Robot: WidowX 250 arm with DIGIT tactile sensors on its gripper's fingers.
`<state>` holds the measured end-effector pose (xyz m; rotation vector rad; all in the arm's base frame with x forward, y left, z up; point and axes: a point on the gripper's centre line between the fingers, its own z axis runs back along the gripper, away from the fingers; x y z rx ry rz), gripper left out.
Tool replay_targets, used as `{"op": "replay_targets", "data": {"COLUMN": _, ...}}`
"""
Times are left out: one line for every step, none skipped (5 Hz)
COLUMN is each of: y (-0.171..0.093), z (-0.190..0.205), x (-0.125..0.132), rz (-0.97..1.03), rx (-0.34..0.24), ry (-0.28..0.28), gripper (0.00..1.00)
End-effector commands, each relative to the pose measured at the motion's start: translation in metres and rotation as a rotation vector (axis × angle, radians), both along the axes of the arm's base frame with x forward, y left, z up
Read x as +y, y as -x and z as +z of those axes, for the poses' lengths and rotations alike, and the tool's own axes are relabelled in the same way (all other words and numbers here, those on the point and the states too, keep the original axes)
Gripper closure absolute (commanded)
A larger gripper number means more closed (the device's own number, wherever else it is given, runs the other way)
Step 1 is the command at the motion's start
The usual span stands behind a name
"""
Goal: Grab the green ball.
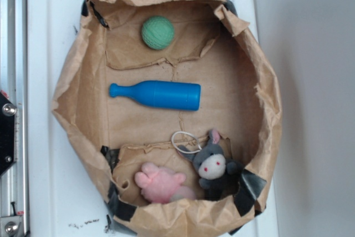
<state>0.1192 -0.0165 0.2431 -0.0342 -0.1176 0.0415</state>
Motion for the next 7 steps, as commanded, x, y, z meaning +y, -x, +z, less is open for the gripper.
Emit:
{"op": "replay_targets", "data": {"y": 0.0, "z": 0.0, "x": 0.0, "rz": 0.0, "rx": 0.0, "ry": 0.0, "gripper": 0.0}}
{"op": "replay_targets", "data": {"y": -0.033, "z": -0.001, "x": -0.001, "rz": 0.038, "rx": -0.022, "ry": 0.007, "gripper": 0.0}}
{"op": "replay_targets", "data": {"y": -0.063, "z": 0.013, "x": -0.003, "rz": 0.075, "rx": -0.108, "ry": 0.04, "gripper": 0.0}}
{"op": "replay_targets", "data": {"y": -0.086, "z": 0.014, "x": -0.007, "rz": 0.064, "rx": -0.136, "ry": 0.031, "gripper": 0.0}}
{"op": "replay_targets", "data": {"y": -0.11, "z": 0.012, "x": -0.002, "rz": 0.084, "rx": -0.142, "ry": 0.027, "gripper": 0.0}}
{"op": "replay_targets", "data": {"y": -0.112, "z": 0.002, "x": 0.013, "rz": 0.269, "rx": -0.183, "ry": 0.013, "gripper": 0.0}}
{"op": "replay_targets", "data": {"y": -0.109, "z": -0.012, "x": 0.032, "rz": 0.514, "rx": -0.186, "ry": -0.055, "gripper": 0.0}}
